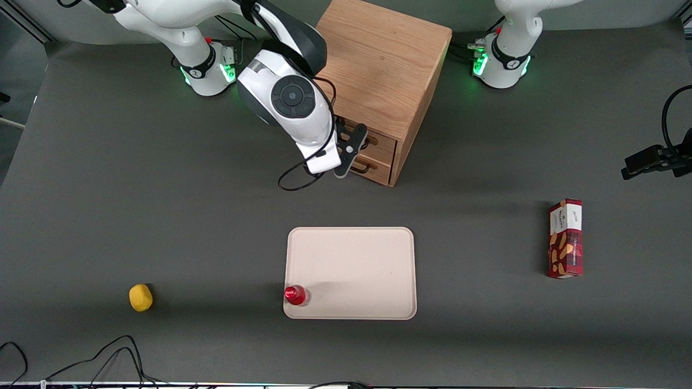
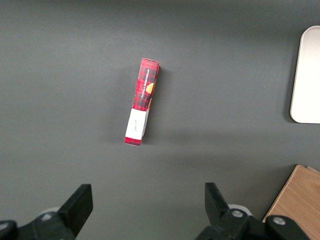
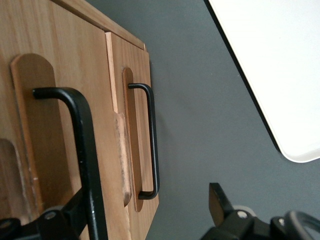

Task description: Open upper drawer

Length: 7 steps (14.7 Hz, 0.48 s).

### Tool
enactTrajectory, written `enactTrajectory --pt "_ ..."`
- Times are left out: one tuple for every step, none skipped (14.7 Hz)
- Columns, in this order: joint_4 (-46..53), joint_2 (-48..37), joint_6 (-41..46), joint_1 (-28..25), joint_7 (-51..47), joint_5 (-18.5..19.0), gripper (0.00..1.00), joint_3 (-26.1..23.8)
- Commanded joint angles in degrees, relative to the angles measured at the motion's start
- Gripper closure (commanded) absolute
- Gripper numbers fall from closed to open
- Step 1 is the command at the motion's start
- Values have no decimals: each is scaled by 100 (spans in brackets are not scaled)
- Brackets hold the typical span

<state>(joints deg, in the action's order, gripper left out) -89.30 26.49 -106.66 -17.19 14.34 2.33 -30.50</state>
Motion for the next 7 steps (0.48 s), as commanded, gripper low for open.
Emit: enactTrajectory --pt "-149 -162 -100 136 314 92 0 9" --pt "-149 -153 -118 171 385 101 0 18" --pt "-149 -153 -135 189 420 136 0 27" --pt "-149 -153 -144 198 421 232 0 44" --pt "-140 -144 -144 198 421 311 0 62" --pt "-140 -136 -153 198 421 338 0 62" --pt "-140 -135 -162 189 421 338 0 70"
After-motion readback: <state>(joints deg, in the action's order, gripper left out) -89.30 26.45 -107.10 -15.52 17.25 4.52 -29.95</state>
